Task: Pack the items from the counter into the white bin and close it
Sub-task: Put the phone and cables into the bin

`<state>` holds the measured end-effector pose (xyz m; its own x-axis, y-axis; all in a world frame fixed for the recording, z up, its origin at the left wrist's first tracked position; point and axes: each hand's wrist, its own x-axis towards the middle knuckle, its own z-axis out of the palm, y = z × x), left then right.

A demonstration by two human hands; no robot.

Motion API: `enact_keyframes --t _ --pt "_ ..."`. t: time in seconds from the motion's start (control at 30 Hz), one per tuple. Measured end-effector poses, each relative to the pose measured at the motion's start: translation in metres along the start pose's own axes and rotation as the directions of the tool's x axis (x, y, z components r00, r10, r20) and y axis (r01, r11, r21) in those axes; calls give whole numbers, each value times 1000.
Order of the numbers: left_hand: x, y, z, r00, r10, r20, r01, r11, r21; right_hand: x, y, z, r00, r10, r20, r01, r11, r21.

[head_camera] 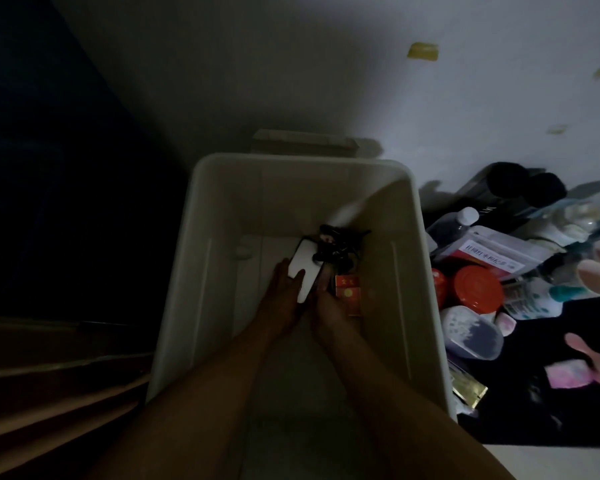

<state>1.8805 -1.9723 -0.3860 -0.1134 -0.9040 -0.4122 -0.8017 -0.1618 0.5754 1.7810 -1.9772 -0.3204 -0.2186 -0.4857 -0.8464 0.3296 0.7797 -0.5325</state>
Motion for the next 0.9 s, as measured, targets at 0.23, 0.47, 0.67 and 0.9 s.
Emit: enact_keyframes --t 0.23,0.47,0.67,0.9 --pt "-5 3 -2 999 -37 -9 37 993 111 -16 18 -23 990 -50 129 56 997 -50" --pt "-27 20 -17 1000 18 -24 -15 992 128 -50 3 -44 957 -242 158 270 944 -189" --pt "-51 51 -28 989 107 -106 -96 990 107 -76 -9 -62 867 -423 263 485 838 -251" --pt "-87 82 -56 942 254 -217 -230 964 130 -95 -21 -75 797 -501 337 592 758 -272"
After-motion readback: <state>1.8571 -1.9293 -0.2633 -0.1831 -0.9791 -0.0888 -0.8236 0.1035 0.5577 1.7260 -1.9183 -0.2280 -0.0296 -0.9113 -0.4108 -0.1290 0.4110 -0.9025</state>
